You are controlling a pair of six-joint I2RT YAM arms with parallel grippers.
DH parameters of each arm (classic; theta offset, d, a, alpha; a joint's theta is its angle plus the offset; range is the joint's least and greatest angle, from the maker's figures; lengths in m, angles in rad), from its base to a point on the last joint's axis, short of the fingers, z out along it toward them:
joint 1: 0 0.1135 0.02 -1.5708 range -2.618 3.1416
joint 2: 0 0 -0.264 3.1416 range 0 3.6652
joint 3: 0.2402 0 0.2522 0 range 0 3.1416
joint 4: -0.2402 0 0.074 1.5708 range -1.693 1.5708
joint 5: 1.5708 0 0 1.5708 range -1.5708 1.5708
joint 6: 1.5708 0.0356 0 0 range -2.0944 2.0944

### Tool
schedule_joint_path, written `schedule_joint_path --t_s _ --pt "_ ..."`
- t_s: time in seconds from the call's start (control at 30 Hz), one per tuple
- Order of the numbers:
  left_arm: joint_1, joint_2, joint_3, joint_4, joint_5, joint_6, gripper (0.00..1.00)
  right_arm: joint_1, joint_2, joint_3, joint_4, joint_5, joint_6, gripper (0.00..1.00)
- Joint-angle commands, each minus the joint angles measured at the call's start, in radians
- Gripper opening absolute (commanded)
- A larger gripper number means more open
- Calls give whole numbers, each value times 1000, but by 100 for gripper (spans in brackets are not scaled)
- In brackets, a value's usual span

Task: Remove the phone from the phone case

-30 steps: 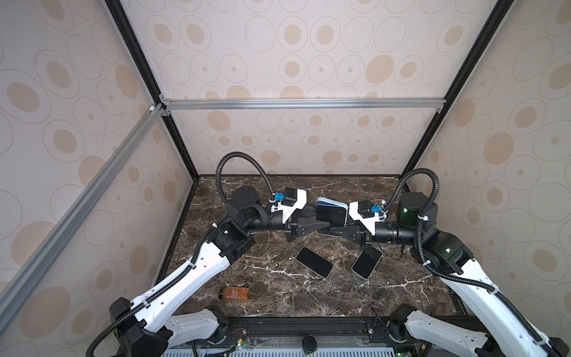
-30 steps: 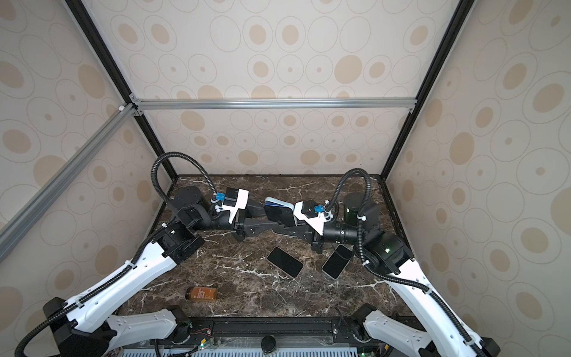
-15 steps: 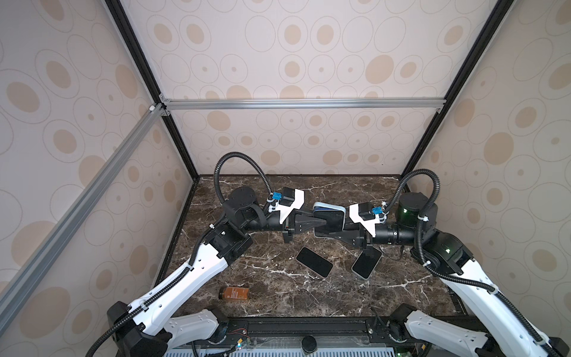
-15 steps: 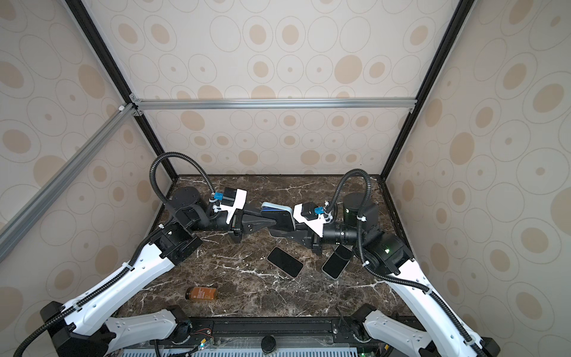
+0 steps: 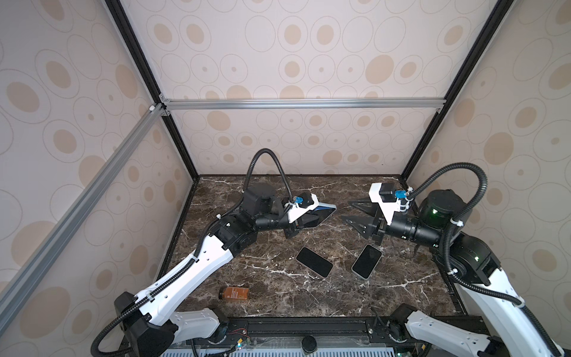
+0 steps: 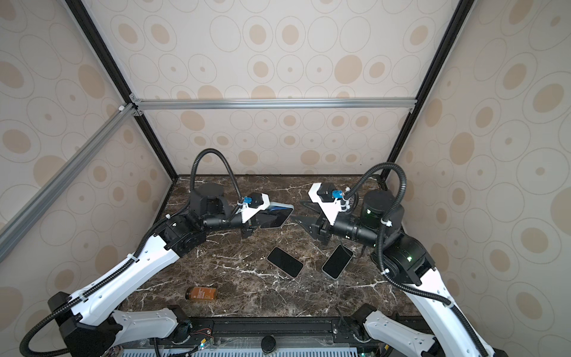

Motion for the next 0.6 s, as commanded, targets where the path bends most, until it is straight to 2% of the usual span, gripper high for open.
schedule_joint_path --t_s 0.0,0.23,0.4,0.57 --pt "-40 -7 65 -57 -75 125 0 8 67 54 -164 -29 9 48" --pt "-62 -17 53 -43 -22 138 0 7 163 125 -290 -47 -54 48" --pt "-70 -15 53 -50 -6 149 0 8 208 162 -311 -81 -57 48" --pt "-73 -18 50 -50 -8 149 0 7 231 184 -320 -48 -42 47"
